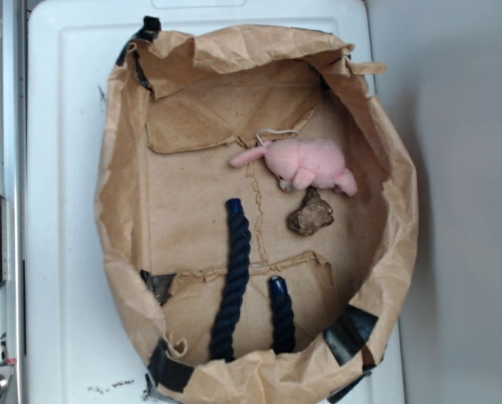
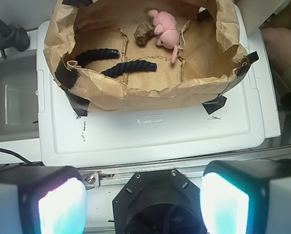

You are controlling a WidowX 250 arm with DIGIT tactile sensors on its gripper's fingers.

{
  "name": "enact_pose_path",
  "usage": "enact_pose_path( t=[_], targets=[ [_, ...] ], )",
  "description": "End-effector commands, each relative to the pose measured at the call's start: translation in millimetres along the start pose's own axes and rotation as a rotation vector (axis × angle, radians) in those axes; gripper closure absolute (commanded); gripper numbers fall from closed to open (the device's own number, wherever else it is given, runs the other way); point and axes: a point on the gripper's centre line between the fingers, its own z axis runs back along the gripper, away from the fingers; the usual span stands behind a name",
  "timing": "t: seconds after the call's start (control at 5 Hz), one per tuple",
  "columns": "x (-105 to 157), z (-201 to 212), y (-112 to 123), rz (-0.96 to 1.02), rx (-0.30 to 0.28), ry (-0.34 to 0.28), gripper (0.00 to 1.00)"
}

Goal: Grab the blue rope.

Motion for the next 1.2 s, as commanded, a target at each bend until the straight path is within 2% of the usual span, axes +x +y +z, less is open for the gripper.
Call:
enact_pose_path(
  t=[0.0, 0.2, 0.4, 0.6, 1.0],
  targets=[
    [0, 0, 0, 0.000, 0.000, 0.000, 0.00],
    [49, -17, 28, 0.010, -0.007, 0.054, 0.00],
    [98, -30, 56, 0.038, -0.030, 0.075, 0.00],
    [147, -43, 74, 0.082, -0.036, 0.115, 0.00],
    [147, -43, 74, 0.082, -0.036, 0.115, 0.00]
  ],
)
